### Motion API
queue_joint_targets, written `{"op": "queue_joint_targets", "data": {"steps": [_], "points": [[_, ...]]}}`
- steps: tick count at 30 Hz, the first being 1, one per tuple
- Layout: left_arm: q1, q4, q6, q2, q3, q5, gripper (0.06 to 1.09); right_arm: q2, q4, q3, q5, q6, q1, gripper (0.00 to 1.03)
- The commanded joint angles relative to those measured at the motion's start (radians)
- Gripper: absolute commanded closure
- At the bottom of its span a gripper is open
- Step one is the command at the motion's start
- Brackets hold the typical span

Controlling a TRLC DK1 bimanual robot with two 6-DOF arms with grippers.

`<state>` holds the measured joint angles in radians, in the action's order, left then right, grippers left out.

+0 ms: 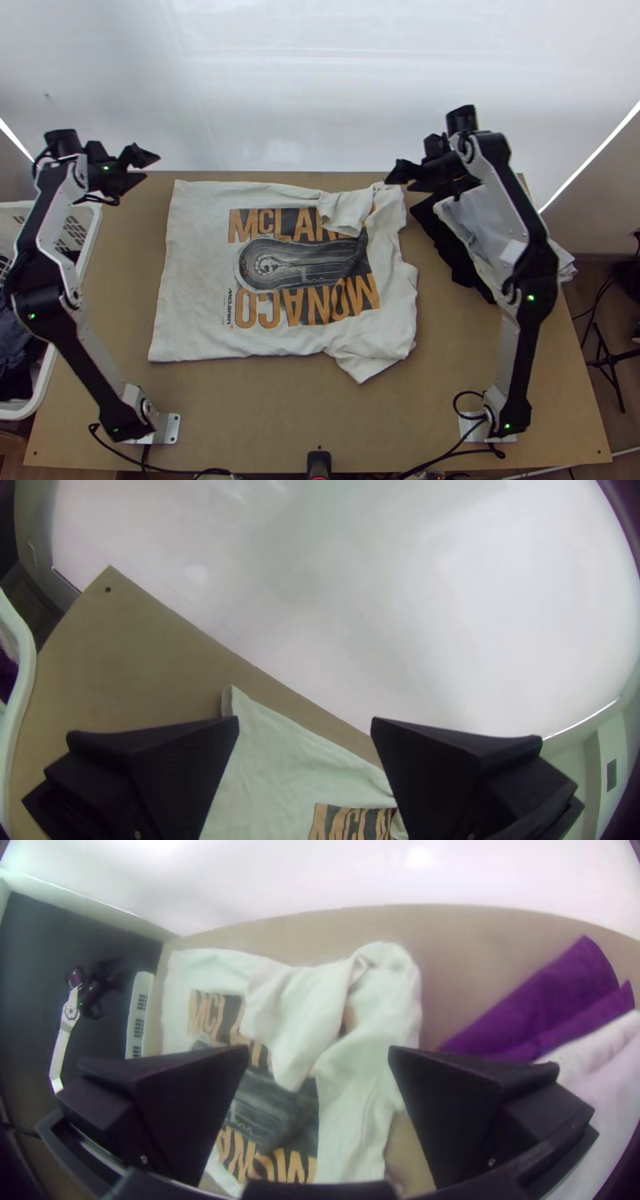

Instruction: Fold the t-shirt

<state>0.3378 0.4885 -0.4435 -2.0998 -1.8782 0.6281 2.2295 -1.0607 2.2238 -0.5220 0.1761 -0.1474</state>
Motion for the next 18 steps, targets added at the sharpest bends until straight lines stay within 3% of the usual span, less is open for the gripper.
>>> {"op": "queue_joint_targets", "data": {"steps": [1, 5, 9, 12, 15, 18], "points": [[0.010, 0.018, 0.085, 0.265, 0.172, 0.015, 0.10, -0.272, -0.209, -0.245, 0.004, 0.010, 0.019, 0.05], [-0.025, 0.236, 0.279, 0.443, 0.303, 0.010, 0.10, -0.488, -0.341, -0.601, -0.013, -0.010, 0.017, 0.10], [-0.092, 0.476, 0.511, 0.552, 0.403, -0.105, 0.10, -0.683, -0.357, -0.906, -0.030, -0.009, 0.039, 0.15], [-0.134, 0.478, 0.557, 0.639, 0.505, -0.174, 0.10, -0.778, -0.366, -1.073, -0.030, -0.007, 0.040, 0.16], [-0.158, 0.486, 0.575, 0.702, 0.561, -0.185, 0.11, -0.811, -0.366, -1.195, -0.042, -0.017, 0.028, 0.17], [-0.177, 0.481, 0.574, 0.750, 0.584, -0.185, 0.11, -0.811, -0.329, -1.290, -0.069, -0.059, 0.000, 0.28]]}}
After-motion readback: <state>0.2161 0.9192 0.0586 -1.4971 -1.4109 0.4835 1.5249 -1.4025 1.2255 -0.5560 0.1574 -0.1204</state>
